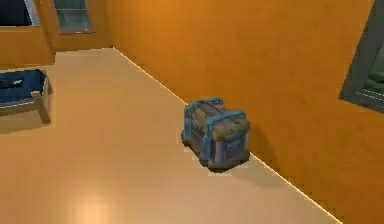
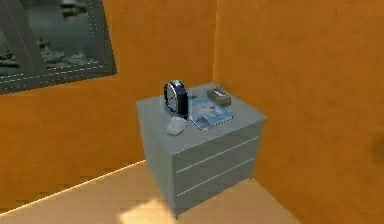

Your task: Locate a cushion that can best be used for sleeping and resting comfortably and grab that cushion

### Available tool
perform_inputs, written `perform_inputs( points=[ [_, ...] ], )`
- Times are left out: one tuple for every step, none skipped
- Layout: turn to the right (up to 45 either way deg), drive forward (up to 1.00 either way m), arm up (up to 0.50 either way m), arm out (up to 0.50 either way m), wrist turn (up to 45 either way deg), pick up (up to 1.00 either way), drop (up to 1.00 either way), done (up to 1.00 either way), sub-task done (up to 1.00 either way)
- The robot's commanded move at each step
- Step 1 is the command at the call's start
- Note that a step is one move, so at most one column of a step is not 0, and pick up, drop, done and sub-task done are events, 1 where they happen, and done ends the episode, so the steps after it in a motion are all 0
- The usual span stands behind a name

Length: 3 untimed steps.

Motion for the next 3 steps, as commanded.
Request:
perform_inputs(
  points=[
    [-45.0,0.00,0.00,0.00,0.0,0.00,0.00,0.00,0.00],
    [-18.0,0.00,0.00,0.00,0.0,0.00,0.00,0.00,0.00],
    [0.0,1.00,0.00,0.00,0.0,0.00,0.00,0.00,0.00]
  ],
)
